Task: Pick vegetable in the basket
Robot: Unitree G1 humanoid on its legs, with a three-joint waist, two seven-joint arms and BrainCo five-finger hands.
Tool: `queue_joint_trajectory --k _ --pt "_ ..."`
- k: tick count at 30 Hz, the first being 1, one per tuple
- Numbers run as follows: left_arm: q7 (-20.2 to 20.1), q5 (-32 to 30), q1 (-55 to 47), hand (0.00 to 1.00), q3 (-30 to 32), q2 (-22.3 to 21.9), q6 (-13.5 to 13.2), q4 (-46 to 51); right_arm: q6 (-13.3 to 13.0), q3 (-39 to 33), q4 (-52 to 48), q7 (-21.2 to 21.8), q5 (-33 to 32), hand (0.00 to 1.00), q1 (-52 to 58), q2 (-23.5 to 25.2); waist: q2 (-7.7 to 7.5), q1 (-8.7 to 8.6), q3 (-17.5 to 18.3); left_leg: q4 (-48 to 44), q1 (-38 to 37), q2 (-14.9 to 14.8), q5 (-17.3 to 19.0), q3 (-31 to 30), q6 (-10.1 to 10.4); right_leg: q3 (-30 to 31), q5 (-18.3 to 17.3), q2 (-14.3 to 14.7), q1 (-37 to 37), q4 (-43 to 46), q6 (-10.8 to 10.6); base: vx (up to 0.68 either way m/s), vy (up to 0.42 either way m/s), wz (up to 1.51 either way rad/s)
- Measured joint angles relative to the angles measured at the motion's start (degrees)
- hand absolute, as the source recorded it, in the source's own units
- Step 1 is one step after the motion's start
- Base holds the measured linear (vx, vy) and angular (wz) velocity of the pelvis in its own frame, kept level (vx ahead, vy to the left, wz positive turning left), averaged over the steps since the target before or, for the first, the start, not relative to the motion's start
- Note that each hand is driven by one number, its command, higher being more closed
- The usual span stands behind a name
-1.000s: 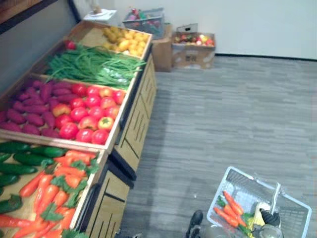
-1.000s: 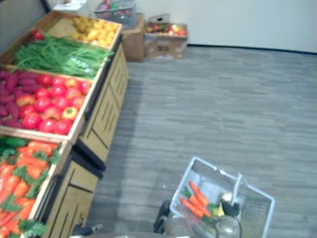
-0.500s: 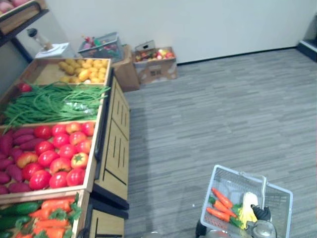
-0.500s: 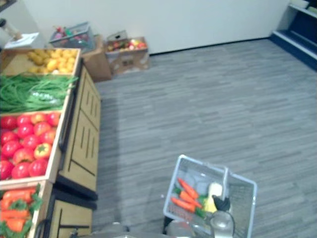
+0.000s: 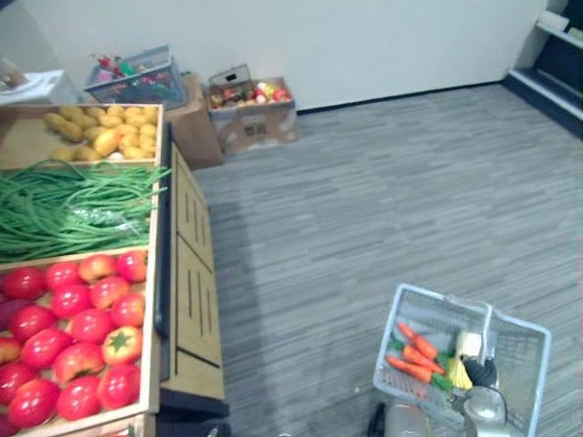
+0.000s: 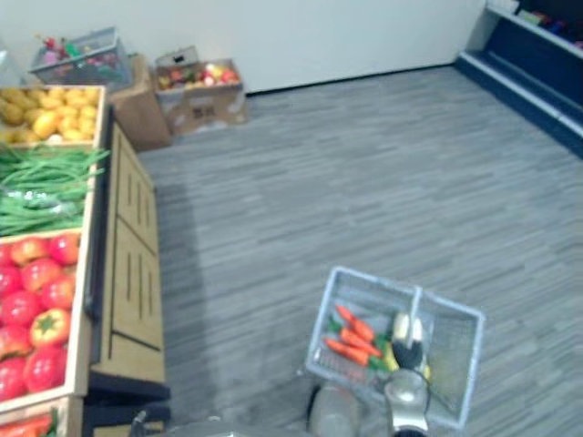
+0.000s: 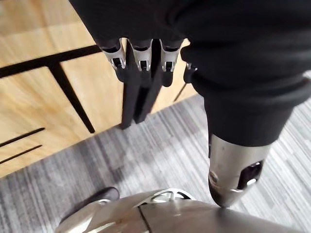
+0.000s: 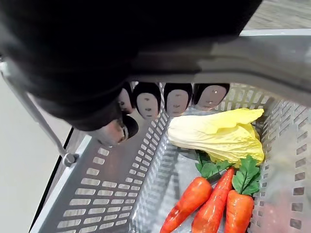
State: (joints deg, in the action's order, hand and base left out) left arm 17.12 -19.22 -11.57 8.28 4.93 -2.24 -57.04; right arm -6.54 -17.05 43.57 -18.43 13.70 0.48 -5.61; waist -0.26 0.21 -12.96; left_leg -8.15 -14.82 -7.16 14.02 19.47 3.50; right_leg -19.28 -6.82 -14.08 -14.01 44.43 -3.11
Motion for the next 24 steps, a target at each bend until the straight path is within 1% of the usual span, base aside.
queue_joint_trajectory --k 1,2,3,4,5,6,7,8,9,10,11,12,13,14,16,18,19,20,21,22,23,24 --pt "0.0 0.0 0.6 0.0 -0.1 0.0 0.0 0.1 0.0 0.0 -0.8 0.1 0.1 1.0 0.1 -0.3 0.02 -0.07 0.0 -0.1 -0.5 -0.7 0.0 -0.4 0.0 -0.6 -2.9 -0.1 0.1 -3.6 0.0 0.27 -0.094 0.33" --pt "-0.1 0.0 0.8 0.0 0.0 0.1 -0.1 0.1 0.0 0.0 -1.0 0.2 0.2 1.0 0.4 -0.3 0.02 -0.17 0.0 -0.4 -0.9 -1.3 0.0 -1.5 0.2 -0.2 -2.8 0.0 0.2 -9.7 0.1 0.33 -0.13 0.29" --pt "-0.2 0.0 0.8 0.0 0.1 0.1 -0.2 0.1 0.0 0.0 -1.0 0.2 0.4 1.0 0.4 -0.2 -0.02 -0.15 0.0 -0.7 -1.1 -1.5 0.1 -1.5 0.5 0.5 -2.1 0.1 0.3 -13.6 -0.2 0.33 -0.194 0.2" --pt "-0.5 0.0 0.8 0.0 0.4 0.1 -0.2 0.1 0.1 0.0 -1.0 0.2 1.3 1.0 0.8 -0.1 -0.52 -0.16 0.3 -2.3 -1.3 -1.7 0.8 -1.5 2.1 3.3 2.8 0.3 0.6 -22.1 1.3 0.37 -0.272 0.14" --pt "-0.6 0.0 0.8 0.0 1.2 0.1 -0.1 -0.3 0.2 -0.1 -1.0 0.3 1.6 1.0 1.1 -0.2 -0.81 -0.33 0.7 -4.2 -1.8 -2.0 2.4 -1.6 4.7 7.7 7.7 0.6 1.3 -25.2 -0.4 0.38 -0.289 0.04" --pt "-0.7 0.2 1.0 0.0 1.3 -0.7 0.0 -0.4 0.4 -0.7 -0.9 0.2 1.6 1.0 0.8 -0.6 1.08 -0.05 0.8 -5.1 -1.8 -3.1 2.7 -1.5 5.3 8.2 7.1 2.1 1.5 -24.7 -0.7 0.37 -0.243 -0.1" --pt "-1.0 0.4 1.1 0.0 1.5 -1.7 -0.3 -0.3 0.8 -0.9 -1.1 0.2 1.6 1.0 0.0 -1.1 1.8 -0.01 0.5 -9.5 0.4 -5.0 2.3 -1.7 6.6 9.7 7.0 3.0 1.2 -24.5 -1.0 0.3 -0.194 -0.23" --pt "-1.1 0.5 1.2 0.0 1.9 -2.1 -0.4 -0.3 0.9 -0.5 -0.8 0.3 1.7 1.0 -0.2 -1.1 2.19 0.0 0.7 -8.1 0.8 -4.9 2.7 -1.6 6.8 10.2 6.6 2.9 2.0 -25.3 -1.4 0.28 -0.203 -0.09" --pt "-1.1 0.6 1.4 0.0 2.6 -2.8 -0.6 0.0 0.9 -0.6 -0.2 0.3 1.7 1.0 -0.1 -1.4 2.82 -0.34 1.1 0.1 0.1 -4.8 1.1 -1.2 6.7 9.6 6.5 3.2 3.3 -26.5 -1.5 0.17 -0.166 0.01" --pt "-1.0 0.6 1.5 0.0 3.0 -3.5 -0.8 0.1 1.0 -0.5 0.1 0.3 1.6 1.0 -0.2 -1.8 3.52 -0.47 1.2 3.2 0.3 -5.4 -4.5 -1.0 6.6 9.6 6.2 4.3 3.5 -26.6 -2.0 0.12 -0.124 -0.15" --pt "-0.9 0.6 1.5 0.0 3.5 -3.5 -0.9 0.1 1.1 0.0 0.3 0.7 1.6 1.0 -0.4 -1.4 3.82 0.18 1.7 1.7 -0.2 -5.6 -4.5 -0.6 6.7 10.3 5.6 4.6 3.9 -27.3 -2.7 0.1 -0.104 -0.32" --pt "-0.9 0.7 1.4 0.0 4.3 -3.6 -0.9 0.0 1.0 1.0 0.4 1.2 1.6 1.0 -0.3 -1.1 3.11 0.0 1.8 -1.5 1.2 -6.3 -4.5 -0.6 6.7 10.4 5.5 4.8 5.2 -29.3 -2.8 0.07 -0.11 -0.32" --pt "-0.8 0.9 1.3 0.0 4.8 -3.5 -0.9 0.0 1.0 1.5 0.4 1.3 1.6 1.0 -0.2 -1.1 2.74 -0.14 1.9 -3.8 2.1 -6.5 -4.5 -0.9 6.7 10.4 5.5 4.9 6.0 -30.6 -2.8 0.08 -0.13 -0.12" --pt "-0.6 1.0 1.2 0.0 5.5 -3.5 -0.9 0.1 1.0 1.7 0.8 1.4 1.6 1.0 0.6 -1.2 2.33 -0.12 1.9 -9.0 4.4 -7.3 -5.3 -1.4 6.4 10.2 5.8 5.0 8.5 -34.6 -3.0 0.06 -0.11 -0.01" --pt "-0.4 1.1 1.0 0.0 5.6 -3.4 -0.8 0.1 1.0 1.7 1.6 1.3 1.5 1.0 1.7 -1.2 2.03 -0.17 2.1 -12.9 5.8 -8.0 -7.4 -1.4 5.2 9.7 7.1 5.3 11.5 -38.5 -3.0 0.08 -0.104 0.03" --pt "0.0 1.2 0.8 0.0 5.6 -3.6 -0.8 0.1 1.0 1.5 1.9 1.3 1.5 1.0 2.7 -1.3 2.0 -0.19 2.2 -16.3 6.5 -8.9 -11.1 0.1 4.3 9.1 7.8 5.3 14.5 -41.8 -2.7 0.12 -0.086 -0.01" --pt "0.0 1.2 0.7 0.0 5.7 -3.6 -0.8 0.1 1.0 1.5 1.9 1.3 1.5 1.0 3.0 -1.4 1.86 -0.2 2.3 -16.6 6.6 -9.2 -12.0 1.0 4.5 9.0 8.0 5.3 14.8 -42.1 -2.4 0.14 -0.035 0.01" --pt "0.0 1.4 0.7 0.0 5.7 -3.5 -0.7 0.1 0.9 1.3 1.9 1.3 1.5 1.0 3.3 -1.4 1.92 -0.37 2.4 -17.8 6.9 -9.1 -14.0 2.1 5.1 8.8 8.1 5.1 15.8 -43.0 -2.1 0.13 -0.035 0.06" --pt "0.0 1.7 0.7 0.0 5.9 -3.5 -0.7 0.1 0.9 1.1 1.9 1.4 1.5 1.0 3.5 -1.5 1.87 -0.35 2.4 -18.1 7.5 -9.0 -13.6 1.9 5.2 8.8 8.3 4.5 16.3 -43.6 -2.0 0.15 -0.022 0.09" --pt "0.1 2.1 0.6 0.0 6.3 -3.8 -0.7 0.1 0.9 0.8 2.1 1.4 1.5 1.0 3.3 -2.0 1.88 -0.28 2.4 -15.4 7.6 -7.8 -9.8 1.5 5.5 8.8 8.3 3.7 16.4 -43.9 -1.9 0.11 0.018 0.05" --pt "0.1 2.2 0.6 0.0 6.5 -3.8 -0.7 0.1 0.9 0.5 2.4 1.4 1.5 1.0 3.1 -2.5 1.88 -0.34 2.4 -11.8 7.7 -6.3 -7.5 1.4 5.6 8.8 8.3 3.2 16.4 -44.0 -1.9 0.1 0.045 0.03" --pt "0.1 2.2 0.6 0.0 6.7 -3.9 -0.7 0.1 1.0 0.2 2.6 1.5 1.5 1.0 3.1 -2.6 1.88 -0.3 2.4 -8.8 7.6 -5.3 -6.9 1.0 5.7 8.8 8.3 2.9 16.4 -44.0 -1.9 0.07 0.094 0.05"
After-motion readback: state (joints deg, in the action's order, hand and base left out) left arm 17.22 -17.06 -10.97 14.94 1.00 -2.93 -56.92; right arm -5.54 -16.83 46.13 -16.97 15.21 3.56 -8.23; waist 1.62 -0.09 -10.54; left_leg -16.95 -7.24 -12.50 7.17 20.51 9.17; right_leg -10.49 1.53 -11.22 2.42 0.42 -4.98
